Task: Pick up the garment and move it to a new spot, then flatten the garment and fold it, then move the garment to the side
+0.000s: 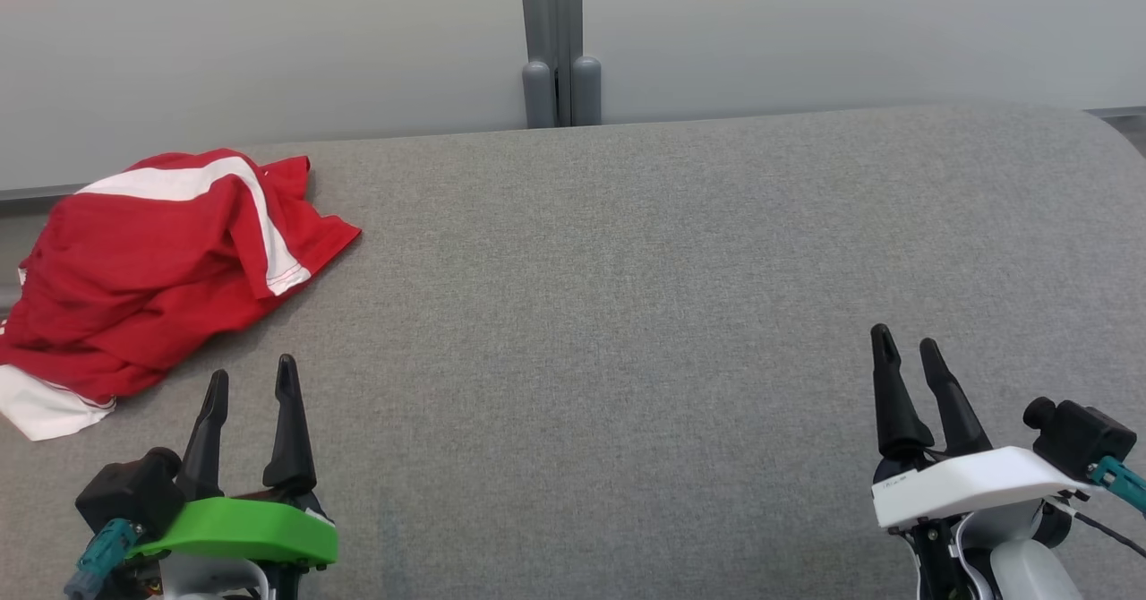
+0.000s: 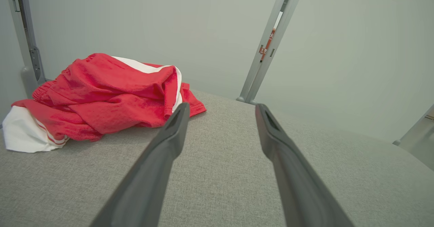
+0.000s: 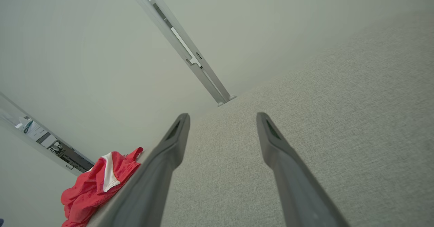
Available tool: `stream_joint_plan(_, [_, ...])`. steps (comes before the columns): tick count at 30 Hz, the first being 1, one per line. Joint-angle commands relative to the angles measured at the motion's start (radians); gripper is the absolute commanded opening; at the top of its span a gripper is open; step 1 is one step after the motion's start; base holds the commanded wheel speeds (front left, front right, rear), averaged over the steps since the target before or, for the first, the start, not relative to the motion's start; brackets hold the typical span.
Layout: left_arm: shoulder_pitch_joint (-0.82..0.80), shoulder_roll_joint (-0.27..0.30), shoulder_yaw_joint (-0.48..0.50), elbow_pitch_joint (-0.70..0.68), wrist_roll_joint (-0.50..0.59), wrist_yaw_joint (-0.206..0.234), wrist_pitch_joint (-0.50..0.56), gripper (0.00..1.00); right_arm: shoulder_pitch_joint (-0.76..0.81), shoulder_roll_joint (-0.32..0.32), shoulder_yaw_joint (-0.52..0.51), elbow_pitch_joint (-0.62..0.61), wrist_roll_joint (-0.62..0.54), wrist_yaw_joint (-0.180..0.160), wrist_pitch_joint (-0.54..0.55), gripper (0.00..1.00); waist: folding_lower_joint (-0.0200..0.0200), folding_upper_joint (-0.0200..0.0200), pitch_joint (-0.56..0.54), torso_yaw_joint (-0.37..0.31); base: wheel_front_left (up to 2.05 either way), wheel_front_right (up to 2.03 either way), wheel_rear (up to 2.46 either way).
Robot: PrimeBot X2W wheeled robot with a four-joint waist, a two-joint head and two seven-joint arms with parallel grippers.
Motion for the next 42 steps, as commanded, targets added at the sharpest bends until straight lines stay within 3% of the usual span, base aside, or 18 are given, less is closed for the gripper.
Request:
stream_joint_plan(1, [0.001, 0.011, -0.002, -0.009, 0.028, 0.006, -0.010, 1.00, 0.001, -0.006, 0.006, -0.014, -0.034, 0.001, -0.011, 1.00, 0.0000, 0.0000, -0.001, 0.001, 0.00, 0.00, 0.00])
stream_joint_plan(23, [0.000, 0.010, -0.018, 0.039, 0.195, 0.013, -0.057, 1.00, 0.009, -0.007, 0.044, 0.003, -0.249, 0.001, -0.058, 1.00, 0.0000, 0.0000, -0.010, 0.007, 0.00, 0.00, 0.00])
stream_joint_plan(42, [0.006, 0.001, -0.014, 0.082, 0.264, -0.002, -0.094, 1.00, 0.020, -0.007, 0.060, 0.033, -0.375, 0.001, -0.094, 1.00, 0.0000, 0.0000, -0.023, 0.016, 0.00, 0.00, 0.00])
